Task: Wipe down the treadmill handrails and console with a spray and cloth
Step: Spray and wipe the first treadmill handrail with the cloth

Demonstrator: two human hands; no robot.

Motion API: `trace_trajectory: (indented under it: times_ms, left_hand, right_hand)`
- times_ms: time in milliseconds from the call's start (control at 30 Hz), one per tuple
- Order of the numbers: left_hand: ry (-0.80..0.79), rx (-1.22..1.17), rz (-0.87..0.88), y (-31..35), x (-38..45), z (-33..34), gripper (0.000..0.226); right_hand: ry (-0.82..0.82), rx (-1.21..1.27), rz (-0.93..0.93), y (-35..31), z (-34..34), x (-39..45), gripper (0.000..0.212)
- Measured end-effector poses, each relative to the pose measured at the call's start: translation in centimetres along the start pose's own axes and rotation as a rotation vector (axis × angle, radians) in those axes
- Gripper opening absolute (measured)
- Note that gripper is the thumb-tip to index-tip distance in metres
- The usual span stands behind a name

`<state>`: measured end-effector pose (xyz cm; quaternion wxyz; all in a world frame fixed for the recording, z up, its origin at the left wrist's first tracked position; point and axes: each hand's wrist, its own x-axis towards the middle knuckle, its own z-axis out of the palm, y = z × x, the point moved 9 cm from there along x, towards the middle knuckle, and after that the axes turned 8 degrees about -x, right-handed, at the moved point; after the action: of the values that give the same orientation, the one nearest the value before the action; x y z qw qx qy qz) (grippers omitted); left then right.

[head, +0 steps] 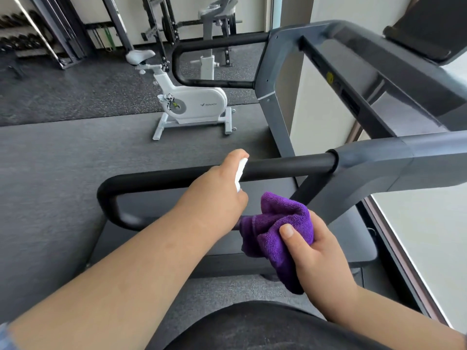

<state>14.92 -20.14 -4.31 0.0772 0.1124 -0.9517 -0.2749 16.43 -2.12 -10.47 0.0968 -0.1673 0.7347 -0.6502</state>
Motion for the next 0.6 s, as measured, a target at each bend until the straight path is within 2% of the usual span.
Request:
trace_trajectory:
  times_ms: [133,300,433,500,600]
  left_hand:
    - [-0.009,0.005,0.028,3.0,0.6,1.3,0.063]
    - [-0.022,-0.004,0.099,7.2,1.7,3.6,0.054]
    - [-0.040,-0.017,0.069,8.1,1.8,5.1,0.053]
    - [-0.026,-0.042,0.040,7.8,1.7,5.2,0.057]
    - [-0.008,-0.096,-0.005,6.8,1.2,5.4,0.063]
  right_hand:
    - [-0.017,0.007,0.012,0.9,-2.0,0.1,0.039]
    - [0.029,0.006,-0.001,1.4,-5.2,0.2,0.042]
    - [0.081,0.002,0.000,1.9,-7.5,0.1,0.042]
    - [0.127,0.009,-0.020,1.6,-8.5,0.3,0.039]
    - [0.299,0.006,-0.094,-0.2,-10.9,1.2,0.035]
